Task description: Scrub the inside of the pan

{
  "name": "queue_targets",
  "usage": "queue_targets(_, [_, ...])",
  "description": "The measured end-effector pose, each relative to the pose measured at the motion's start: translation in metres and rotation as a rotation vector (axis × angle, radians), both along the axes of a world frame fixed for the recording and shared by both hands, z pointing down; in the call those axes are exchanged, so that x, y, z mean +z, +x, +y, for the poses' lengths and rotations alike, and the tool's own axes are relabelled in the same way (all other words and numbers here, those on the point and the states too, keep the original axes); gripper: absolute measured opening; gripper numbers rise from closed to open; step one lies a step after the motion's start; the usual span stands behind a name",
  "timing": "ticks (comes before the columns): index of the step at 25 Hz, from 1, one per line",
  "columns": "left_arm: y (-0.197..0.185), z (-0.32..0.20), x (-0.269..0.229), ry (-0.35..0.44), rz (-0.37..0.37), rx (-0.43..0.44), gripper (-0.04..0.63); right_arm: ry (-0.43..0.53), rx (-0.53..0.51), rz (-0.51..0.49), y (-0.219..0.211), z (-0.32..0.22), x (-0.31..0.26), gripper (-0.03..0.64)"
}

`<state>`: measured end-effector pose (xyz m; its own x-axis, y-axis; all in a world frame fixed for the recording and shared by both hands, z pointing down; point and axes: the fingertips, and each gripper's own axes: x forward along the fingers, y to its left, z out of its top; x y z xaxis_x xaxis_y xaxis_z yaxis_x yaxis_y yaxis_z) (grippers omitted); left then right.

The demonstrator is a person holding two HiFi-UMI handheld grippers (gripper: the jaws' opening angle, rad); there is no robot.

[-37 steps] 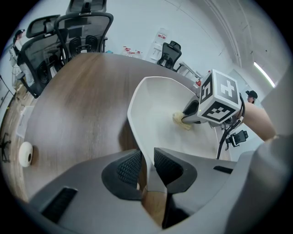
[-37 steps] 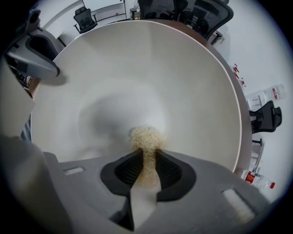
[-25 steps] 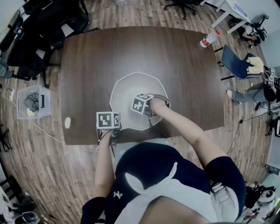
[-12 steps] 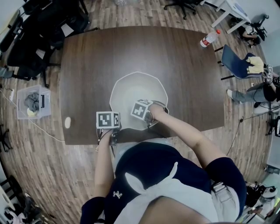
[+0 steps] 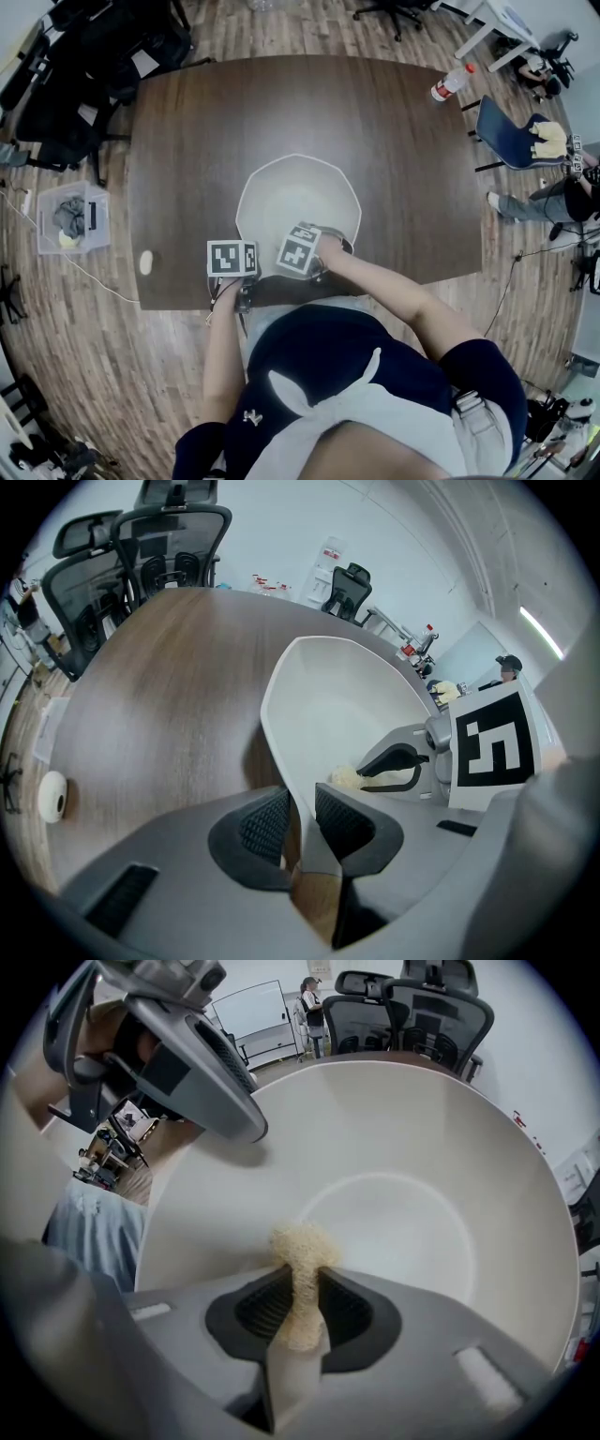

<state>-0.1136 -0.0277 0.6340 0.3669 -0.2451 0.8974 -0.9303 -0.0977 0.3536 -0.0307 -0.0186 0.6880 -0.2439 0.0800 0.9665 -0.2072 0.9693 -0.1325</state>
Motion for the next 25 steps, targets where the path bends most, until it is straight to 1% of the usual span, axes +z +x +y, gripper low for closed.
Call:
queue_targets(3, [-0.001,-0.001,0.001,0.002,0.002,0.0,0.086,0.01,0.01,-0.049,-0.01,-0.005,-0.001,0.083])
queue_targets(6, [-0.002,-0.001,0.001,0.002,0.004,-0.001,0.086,0.029,0.014,-0.076,-0.02,-0.009,-0.002,0.083])
queue_targets(15, [-0.001,-0.001,0.001,-0.002,0.002,0.002,0.086,0.162,0.004,-0.112,-0.041,-0.034,-0.001,0.083])
queue_targets(21, [-0.001,-0.001,0.0,0.0,0.004,0.003,0.087,0.202,0.027,-0.135,-0.046,-0.048,-0.003,0.083])
queue_targets(25, [0.0,0.0,0.001,0.002,0.004,0.003,0.086,0.22,0.035,-0.129,-0.046,-0.055,-0.001,0.083])
